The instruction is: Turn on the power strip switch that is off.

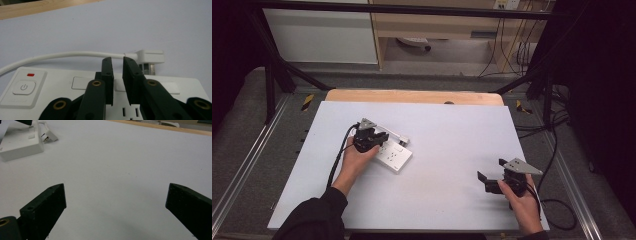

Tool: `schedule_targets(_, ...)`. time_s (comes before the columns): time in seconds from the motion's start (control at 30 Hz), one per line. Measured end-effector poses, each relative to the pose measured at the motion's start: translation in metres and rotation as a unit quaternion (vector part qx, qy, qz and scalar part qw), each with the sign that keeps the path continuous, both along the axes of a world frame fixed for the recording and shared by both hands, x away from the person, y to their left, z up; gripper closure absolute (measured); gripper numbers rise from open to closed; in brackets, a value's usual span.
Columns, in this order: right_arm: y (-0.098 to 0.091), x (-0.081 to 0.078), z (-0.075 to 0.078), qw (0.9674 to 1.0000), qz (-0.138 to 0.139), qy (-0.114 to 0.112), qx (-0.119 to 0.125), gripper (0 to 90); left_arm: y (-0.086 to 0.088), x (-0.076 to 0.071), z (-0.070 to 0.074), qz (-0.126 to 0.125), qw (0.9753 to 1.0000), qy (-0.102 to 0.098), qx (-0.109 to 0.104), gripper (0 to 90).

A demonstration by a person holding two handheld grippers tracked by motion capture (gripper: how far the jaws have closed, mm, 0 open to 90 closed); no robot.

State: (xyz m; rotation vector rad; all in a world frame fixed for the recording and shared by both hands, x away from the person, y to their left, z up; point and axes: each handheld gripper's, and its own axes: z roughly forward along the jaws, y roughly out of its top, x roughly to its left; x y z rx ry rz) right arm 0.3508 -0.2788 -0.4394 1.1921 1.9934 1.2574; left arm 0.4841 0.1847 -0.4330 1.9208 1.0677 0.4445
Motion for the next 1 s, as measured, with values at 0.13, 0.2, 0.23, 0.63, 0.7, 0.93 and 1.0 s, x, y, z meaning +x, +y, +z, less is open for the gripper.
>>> schedule_targets(0.13,-0.0003,0.0000,0.0000,1.0000,-0.001,0.000,0.000,3.5,0.0012,0.0006,0.0005,0.006,1.0000,-0.003,0.002,84.0)
schedule_targets(0.2,-0.0001,-0.0001,0.0001,1.0000,-0.001,-0.001,0.001,3.5,0.0027,0.0013,0.0002,0.007,1.0000,-0.001,0.004,86.5)
schedule_targets(0.23,-0.0001,-0.0001,0.0001,1.0000,-0.001,-0.001,0.001,3.5,0.0034,0.0012,0.0001,0.009,0.9999,-0.002,0.006,86.5)
schedule_targets(0.63,-0.0003,0.0000,0.0001,1.0000,0.000,-0.001,0.000,3.6,0.0015,-0.0007,-0.0002,0.002,1.0000,0.009,0.001,90.0)
schedule_targets(0.7,-0.0002,-0.0002,0.0003,1.0000,-0.001,0.000,0.003,3.6,0.0011,-0.0006,-0.0009,0.000,0.9999,0.011,0.003,90.0)
schedule_targets(0.93,-0.0003,-0.0001,0.0003,1.0000,-0.001,0.000,0.003,3.6,0.0004,0.0003,-0.0030,0.000,0.9999,0.013,0.007,90.0)
schedule_targets(1.0,-0.0004,-0.0001,0.0003,1.0000,-0.001,0.000,0.003,3.6,-0.0002,0.0002,-0.0034,-0.001,0.9999,0.014,0.007,90.0)
